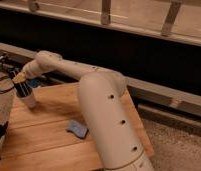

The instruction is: Place the eraser in the ceramic cup

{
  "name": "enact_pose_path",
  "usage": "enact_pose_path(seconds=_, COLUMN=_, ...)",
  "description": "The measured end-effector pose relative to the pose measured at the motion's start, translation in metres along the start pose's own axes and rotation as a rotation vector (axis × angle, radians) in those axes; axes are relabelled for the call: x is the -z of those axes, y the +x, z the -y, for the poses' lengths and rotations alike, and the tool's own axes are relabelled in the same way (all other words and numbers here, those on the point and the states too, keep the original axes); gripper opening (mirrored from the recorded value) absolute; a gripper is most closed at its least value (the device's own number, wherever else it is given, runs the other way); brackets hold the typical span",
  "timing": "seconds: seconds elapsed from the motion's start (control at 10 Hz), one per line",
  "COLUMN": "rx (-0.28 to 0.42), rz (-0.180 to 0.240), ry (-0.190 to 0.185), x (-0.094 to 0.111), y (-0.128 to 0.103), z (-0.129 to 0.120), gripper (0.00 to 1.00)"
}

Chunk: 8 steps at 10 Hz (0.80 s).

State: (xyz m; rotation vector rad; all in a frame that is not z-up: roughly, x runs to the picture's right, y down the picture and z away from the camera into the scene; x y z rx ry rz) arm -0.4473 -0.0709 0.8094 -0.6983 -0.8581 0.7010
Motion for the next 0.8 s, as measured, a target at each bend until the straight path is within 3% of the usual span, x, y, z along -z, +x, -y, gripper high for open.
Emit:
enact_pose_path(seconds=0.1, rx=-0.005, rz=-0.006, ry=-0.001, x=0.000, y=0.003, z=-0.002, gripper=0.75)
enact_pose_path(seconds=0.2, rx=-0.012, rz=-0.011, ry=-0.002, x=0.000, y=0.007, z=-0.004, gripper=0.79)
enact_pose_path(seconds=0.8, rx=-0.043, rz=-0.032, ry=-0.010, x=0.003, y=0.019, z=-0.018, gripper=0.80)
